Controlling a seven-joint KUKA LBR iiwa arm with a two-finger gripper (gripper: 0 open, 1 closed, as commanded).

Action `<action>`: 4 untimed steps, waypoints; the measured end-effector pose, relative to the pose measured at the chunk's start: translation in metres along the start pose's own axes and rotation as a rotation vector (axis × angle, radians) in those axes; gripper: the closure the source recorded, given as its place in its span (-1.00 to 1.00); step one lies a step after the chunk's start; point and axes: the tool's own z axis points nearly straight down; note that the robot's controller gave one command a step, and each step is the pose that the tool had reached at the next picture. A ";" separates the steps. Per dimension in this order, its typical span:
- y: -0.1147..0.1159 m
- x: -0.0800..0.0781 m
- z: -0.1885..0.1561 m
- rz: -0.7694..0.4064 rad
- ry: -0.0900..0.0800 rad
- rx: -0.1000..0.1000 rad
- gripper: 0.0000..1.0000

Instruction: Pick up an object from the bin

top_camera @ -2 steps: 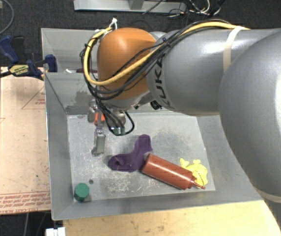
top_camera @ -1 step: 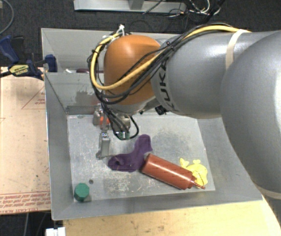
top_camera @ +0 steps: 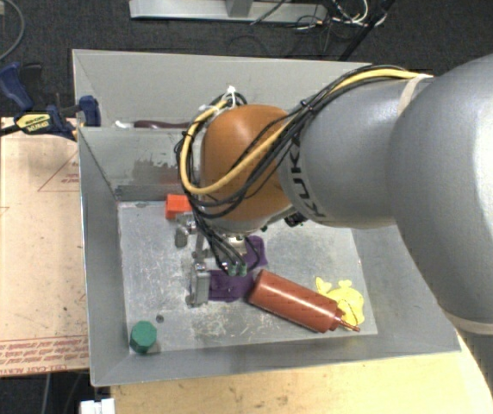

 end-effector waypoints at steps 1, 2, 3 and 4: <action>-0.031 0.025 0.043 -0.150 0.006 0.000 -1.00; -0.061 0.009 0.049 -0.221 0.010 -0.002 -1.00; -0.073 0.003 0.049 -0.167 0.002 -0.002 1.00; -0.071 0.010 0.053 -0.146 0.003 -0.002 1.00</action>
Offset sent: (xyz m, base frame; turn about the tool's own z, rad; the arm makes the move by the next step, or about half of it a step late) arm 0.0083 -0.0727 -0.0379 -0.2351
